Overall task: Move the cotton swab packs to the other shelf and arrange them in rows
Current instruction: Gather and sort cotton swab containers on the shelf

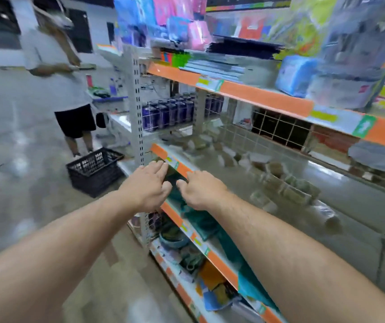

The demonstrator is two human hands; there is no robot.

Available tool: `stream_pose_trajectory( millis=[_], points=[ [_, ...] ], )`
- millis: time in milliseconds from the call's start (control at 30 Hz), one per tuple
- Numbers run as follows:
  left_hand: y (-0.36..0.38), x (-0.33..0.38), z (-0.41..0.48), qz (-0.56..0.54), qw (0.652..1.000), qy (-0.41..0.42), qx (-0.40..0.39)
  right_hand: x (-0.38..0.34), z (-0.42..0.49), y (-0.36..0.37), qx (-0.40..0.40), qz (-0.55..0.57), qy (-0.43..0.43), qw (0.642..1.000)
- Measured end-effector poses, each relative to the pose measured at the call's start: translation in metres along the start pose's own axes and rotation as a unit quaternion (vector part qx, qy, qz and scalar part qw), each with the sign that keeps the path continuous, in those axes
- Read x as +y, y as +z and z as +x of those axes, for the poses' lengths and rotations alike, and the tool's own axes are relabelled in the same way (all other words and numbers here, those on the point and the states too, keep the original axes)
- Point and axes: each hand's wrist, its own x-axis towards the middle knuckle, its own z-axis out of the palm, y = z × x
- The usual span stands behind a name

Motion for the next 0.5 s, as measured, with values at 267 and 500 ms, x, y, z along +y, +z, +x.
stream_pose_trajectory(
  millis=[267, 500],
  points=[
    [-0.010, -0.050, 0.085, -0.005, 0.999, -0.042, -0.003, -0.005, 0.114, 0.000, -0.006, 0.014, -0.040, 0.999],
    [-0.009, -0.060, 0.156, 0.001, 1.000, -0.029, -0.011, 0.015, 0.181, -0.007, -0.019, -0.024, -0.042, 0.999]
  ],
)
